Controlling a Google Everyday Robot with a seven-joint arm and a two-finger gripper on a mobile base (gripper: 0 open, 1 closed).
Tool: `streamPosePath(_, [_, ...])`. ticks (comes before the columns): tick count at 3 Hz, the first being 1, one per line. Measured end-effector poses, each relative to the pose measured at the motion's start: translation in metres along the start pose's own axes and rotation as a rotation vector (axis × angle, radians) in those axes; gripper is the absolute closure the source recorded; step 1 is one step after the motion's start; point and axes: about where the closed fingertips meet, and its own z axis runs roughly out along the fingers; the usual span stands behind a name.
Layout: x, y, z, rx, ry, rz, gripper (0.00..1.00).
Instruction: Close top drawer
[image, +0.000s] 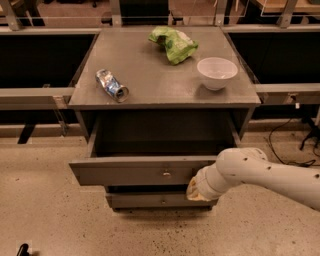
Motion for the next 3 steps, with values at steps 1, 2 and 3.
streamPosePath(1, [0.002,-0.010,0.002,0.002,-0.010,-0.008,1.00])
streamPosePath(2, [0.004,-0.029,0.002,-0.004,-0.021,-0.022,1.00])
streamPosePath(3, [0.004,-0.028,0.002,-0.004,-0.021,-0.022,1.00])
